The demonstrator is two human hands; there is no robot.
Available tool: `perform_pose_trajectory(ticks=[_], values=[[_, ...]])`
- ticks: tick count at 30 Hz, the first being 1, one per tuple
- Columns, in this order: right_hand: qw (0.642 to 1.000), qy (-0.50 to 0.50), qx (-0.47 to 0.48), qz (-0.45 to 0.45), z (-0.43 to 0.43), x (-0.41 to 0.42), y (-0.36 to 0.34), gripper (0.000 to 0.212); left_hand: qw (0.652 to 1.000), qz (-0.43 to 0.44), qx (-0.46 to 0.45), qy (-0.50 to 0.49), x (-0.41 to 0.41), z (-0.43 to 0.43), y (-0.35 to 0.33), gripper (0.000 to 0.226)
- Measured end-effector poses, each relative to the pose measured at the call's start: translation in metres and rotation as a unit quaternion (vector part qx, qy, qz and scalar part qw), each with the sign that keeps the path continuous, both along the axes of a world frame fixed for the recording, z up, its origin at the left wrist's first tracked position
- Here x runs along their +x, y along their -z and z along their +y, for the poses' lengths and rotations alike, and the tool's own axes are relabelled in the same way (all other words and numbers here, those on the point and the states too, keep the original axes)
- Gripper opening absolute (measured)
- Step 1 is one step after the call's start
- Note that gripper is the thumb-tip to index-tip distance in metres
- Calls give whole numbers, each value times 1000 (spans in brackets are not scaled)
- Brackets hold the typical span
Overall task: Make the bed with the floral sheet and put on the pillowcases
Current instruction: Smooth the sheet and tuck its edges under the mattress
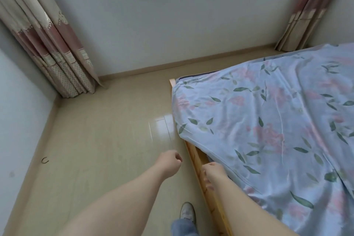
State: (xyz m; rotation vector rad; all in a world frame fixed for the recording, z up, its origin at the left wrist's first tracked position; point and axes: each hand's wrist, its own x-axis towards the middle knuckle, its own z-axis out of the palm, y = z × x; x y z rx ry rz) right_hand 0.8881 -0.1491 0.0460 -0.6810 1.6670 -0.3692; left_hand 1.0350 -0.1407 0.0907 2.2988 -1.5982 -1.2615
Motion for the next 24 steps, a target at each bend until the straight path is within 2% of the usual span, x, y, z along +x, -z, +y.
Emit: perform_pose_trajectory(ticks=[3, 7, 13, 17, 20, 22, 24], values=[[999, 30, 21, -5, -59, 3, 8, 11, 1000, -6, 17, 11, 5, -73, 9, 34], [997, 71, 28, 23, -114, 1, 30, 16, 998, -1, 32, 49, 0, -141, 27, 33], [973, 191, 128, 14, -131, -7, 72, 18, 971, -31, 89, 220, -13, -201, 94, 36], [911, 357, 206, -27, -141, -13, 101, 33, 911, -77, 70, 398, -26, -229, 136, 57], [879, 419, 226, -35, -141, -16, 123, 36, 850, -132, 34, 509, -38, -242, 163, 77], [882, 419, 215, -25, -137, -17, 142, 46, 815, -156, 36, 557, -47, -246, 183, 83], [910, 374, 177, -6, -129, -20, 162, 57, 780, -188, 31, 596, -58, -246, 203, 83]])
